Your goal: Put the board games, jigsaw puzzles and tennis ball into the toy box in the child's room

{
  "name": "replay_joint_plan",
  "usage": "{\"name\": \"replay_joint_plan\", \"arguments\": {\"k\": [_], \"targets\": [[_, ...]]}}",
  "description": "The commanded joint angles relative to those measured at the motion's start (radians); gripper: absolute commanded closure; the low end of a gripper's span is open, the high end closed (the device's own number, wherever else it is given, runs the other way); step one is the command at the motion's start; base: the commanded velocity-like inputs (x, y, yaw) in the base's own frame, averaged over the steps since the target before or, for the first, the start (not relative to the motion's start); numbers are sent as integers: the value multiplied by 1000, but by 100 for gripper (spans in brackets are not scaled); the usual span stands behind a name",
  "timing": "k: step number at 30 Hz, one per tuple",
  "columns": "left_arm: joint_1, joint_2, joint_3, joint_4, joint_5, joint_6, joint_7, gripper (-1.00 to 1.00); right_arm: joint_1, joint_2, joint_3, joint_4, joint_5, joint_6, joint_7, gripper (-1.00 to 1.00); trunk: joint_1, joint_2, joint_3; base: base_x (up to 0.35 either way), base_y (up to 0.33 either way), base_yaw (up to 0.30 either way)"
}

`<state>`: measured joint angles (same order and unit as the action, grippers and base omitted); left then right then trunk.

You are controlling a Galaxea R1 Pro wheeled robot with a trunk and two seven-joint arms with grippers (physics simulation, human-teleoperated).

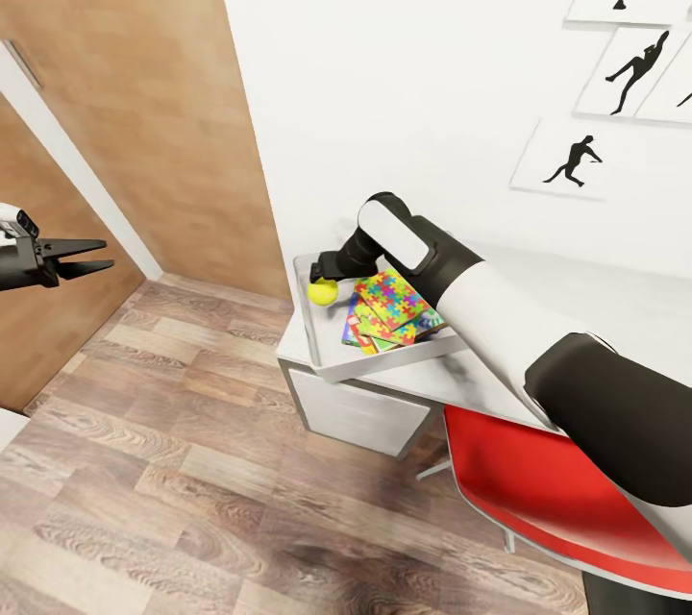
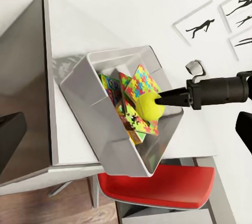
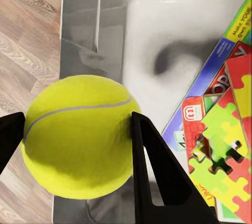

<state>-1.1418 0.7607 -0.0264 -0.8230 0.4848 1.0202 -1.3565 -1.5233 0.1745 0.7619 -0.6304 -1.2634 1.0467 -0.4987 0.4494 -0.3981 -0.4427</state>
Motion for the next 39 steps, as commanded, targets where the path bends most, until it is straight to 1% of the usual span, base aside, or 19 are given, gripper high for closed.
{"name": "replay_joint_plan", "arguments": {"k": [1,19,20,33,39], "targets": [[-1,1,-3,1,3,9,-3,-100,-1,0,4,0,-9,0,-11,100,1,-2,-2,0,0,0],[-1,2,-2,0,3,9,-3,-100,-1,0,6,1,-6,-1,-14,100,1,-2,-8,0,0,0],[-1,2,-2,0,3,9,-3,-100,-1,0,6,1,-6,-1,-14,-100,1,-2,-8,0,0,0],[-1,2,-1,1,3,9,-3,-100,-2,0,11,12,-7,0,-14,-100,1,-2,-8,0,0,0],[-1,2,-1,1,3,9,-3,-100,-3,0,1,4,-9,-1,-13,-100,1,-2,-1,0,0,0]]}}
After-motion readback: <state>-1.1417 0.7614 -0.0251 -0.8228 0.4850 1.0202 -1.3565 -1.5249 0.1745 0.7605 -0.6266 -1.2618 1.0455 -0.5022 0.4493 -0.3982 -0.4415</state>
